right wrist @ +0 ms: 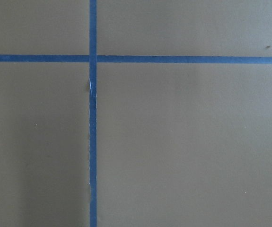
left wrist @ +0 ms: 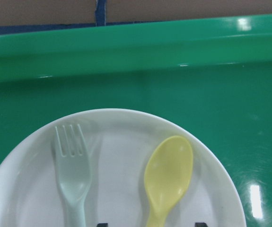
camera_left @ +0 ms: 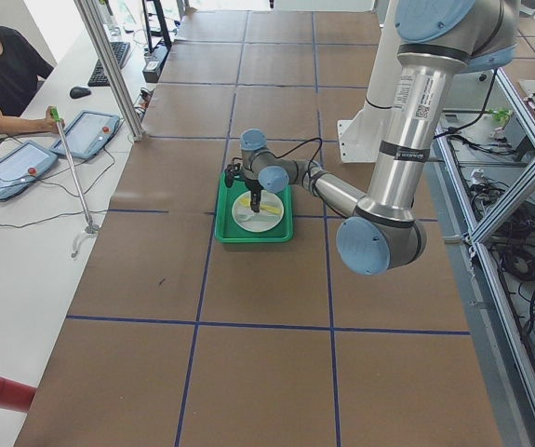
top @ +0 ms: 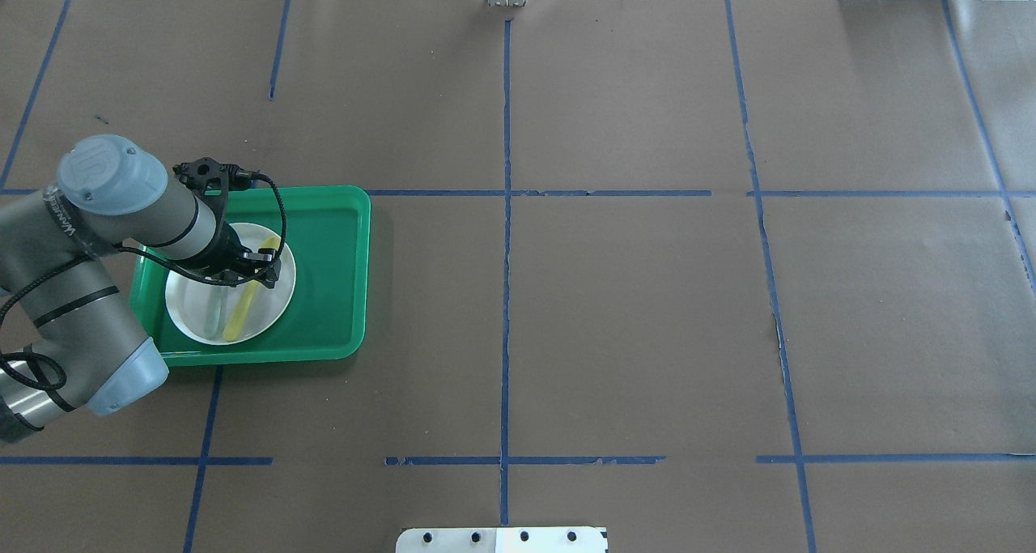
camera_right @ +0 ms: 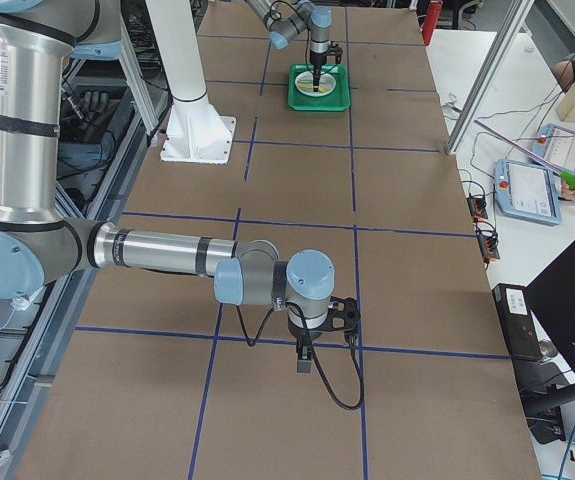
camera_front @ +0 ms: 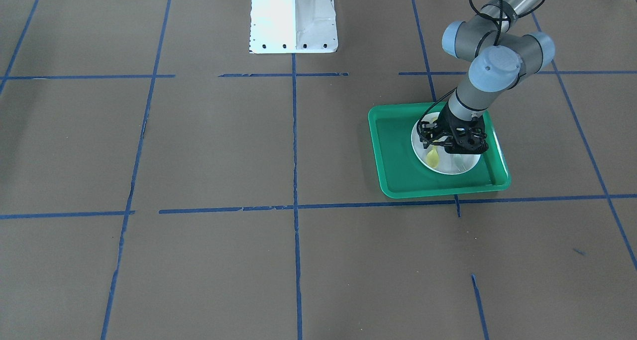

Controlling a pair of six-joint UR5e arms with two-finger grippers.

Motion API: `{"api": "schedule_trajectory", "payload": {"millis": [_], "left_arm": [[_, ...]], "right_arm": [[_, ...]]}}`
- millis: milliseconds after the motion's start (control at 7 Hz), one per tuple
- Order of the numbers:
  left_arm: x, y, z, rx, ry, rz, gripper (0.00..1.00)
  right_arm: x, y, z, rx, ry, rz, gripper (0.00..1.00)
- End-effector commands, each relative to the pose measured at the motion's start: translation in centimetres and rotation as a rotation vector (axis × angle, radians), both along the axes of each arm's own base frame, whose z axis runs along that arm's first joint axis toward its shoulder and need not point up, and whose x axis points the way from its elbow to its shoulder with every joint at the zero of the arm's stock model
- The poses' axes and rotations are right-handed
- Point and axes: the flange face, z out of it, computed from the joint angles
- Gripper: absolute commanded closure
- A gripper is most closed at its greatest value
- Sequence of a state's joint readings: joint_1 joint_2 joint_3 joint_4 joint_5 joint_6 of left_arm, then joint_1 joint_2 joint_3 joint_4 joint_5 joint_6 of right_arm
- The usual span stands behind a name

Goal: Place spoon
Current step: 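Close the left gripper on the yellow spoon's handle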

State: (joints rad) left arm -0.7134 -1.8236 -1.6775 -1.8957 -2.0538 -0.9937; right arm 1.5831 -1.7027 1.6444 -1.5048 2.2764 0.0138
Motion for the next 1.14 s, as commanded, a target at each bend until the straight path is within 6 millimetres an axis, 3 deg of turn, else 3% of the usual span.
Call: {"api": "schedule_trajectory", "payload": {"millis": [0,286,429,714,1000], "left_arm": [[0.0,0.0,-0.1,0.003,0.002,0.001,0.58],[-0.2,0.1,-0.4,0.007,0.008,0.004,0.92],[-0.3,0.2,-0.2,0.005,0.006,0.004,1.00],[-1.0,0.2,-1.2,0.019,0.021,-0.003,1.00],[-4.1,2.1,-3.4,0.050,0.054,-0.009,1.00]], "right_arm": [[0.0,0.0,0.0,0.000,0.000,0.000,0.00],[0.0,0.0,0.0,0.000,0.000,0.000,0.00],[0.0,0.0,0.0,0.000,0.000,0.000,0.00],[0.0,0.0,0.0,0.000,0.000,0.000,0.00],[0.0,0.0,0.0,0.001,0.000,0.000,0.00]]}}
